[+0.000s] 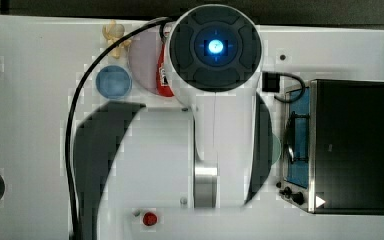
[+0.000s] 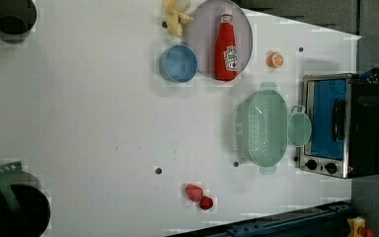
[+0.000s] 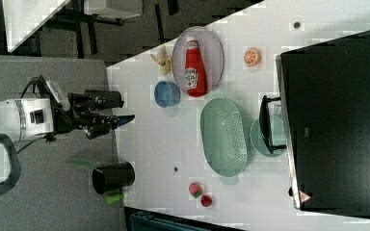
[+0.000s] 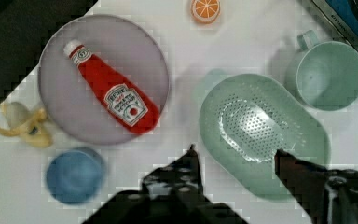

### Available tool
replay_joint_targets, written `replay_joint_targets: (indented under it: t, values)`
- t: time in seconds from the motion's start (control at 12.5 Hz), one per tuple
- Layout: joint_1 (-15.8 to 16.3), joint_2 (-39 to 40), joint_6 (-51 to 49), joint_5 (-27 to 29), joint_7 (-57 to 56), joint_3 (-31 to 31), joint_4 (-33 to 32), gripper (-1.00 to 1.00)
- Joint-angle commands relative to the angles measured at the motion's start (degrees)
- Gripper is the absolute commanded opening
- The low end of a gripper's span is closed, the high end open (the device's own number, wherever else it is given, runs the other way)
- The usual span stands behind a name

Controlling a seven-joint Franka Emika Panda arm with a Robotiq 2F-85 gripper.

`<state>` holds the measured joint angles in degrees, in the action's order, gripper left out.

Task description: Drag strainer right to left.

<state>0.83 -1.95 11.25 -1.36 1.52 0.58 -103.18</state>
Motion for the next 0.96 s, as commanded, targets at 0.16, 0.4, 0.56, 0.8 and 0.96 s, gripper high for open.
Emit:
replay_joint_targets:
  t: [0.16,0.4,0.56,0.8,0.96]
  values:
    - [-2.2,-27.5,-12.2,-0.8,4.5,1.4,-15.2,0.81]
    - [-2.1,-26.8,-11.8,-0.7,4.5,1.2,-15.8,1.00]
    - [-2.1,-25.1,-9.1,-0.7,4.5,0.7,-17.7,1.00]
    - [-2.1,-20.4,-2.1,-0.7,8.8,-0.5,-22.3,1.00]
    - [-2.1,-16.0,3.0,-0.7,16.1,-0.9,-25.7,1.00]
